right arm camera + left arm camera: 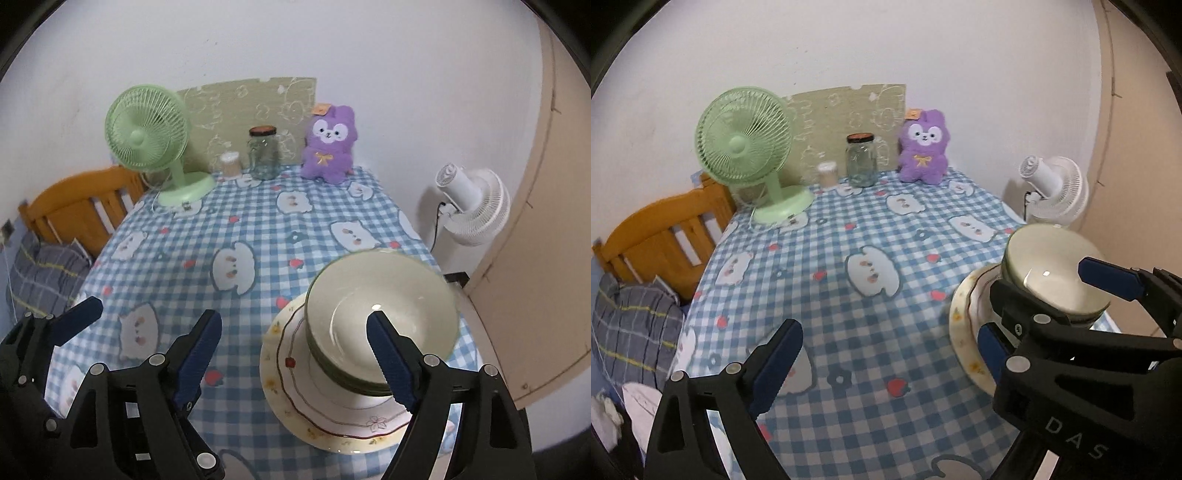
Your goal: Organize plates and bowls
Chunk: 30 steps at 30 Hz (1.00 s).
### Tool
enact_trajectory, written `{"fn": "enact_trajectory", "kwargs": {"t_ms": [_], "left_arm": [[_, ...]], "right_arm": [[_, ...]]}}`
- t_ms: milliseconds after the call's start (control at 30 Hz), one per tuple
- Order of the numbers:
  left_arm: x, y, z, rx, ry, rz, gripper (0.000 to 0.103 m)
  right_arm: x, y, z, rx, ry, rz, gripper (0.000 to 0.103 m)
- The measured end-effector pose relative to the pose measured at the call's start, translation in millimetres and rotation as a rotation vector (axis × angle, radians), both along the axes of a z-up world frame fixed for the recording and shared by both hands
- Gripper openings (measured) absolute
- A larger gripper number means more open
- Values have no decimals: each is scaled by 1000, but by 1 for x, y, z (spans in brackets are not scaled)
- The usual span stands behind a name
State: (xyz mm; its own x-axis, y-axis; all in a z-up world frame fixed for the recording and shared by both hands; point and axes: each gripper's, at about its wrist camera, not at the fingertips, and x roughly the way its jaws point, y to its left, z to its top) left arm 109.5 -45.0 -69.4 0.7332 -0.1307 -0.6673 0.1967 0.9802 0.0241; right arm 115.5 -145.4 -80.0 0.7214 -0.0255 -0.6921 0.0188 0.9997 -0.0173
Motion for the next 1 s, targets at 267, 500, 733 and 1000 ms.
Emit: {"fn": "enact_trajectory", "kwargs": {"t_ms": [267,500,733,1000], "left_arm": [[-32,8,-11,-30,-25,78,97],[-72,9,4,-20,-65,138,98],[-110,9,19,-37,-127,159,102],[-133,14,32,-50,-187,156,103]], "right_arm": [[-31,-2,-10,3,-54,32,84],[-72,-21,2,45,-92,20,84],[-114,-33,21,41,-155,9,85],[-141,-33,36,20,-229,0,87]]}}
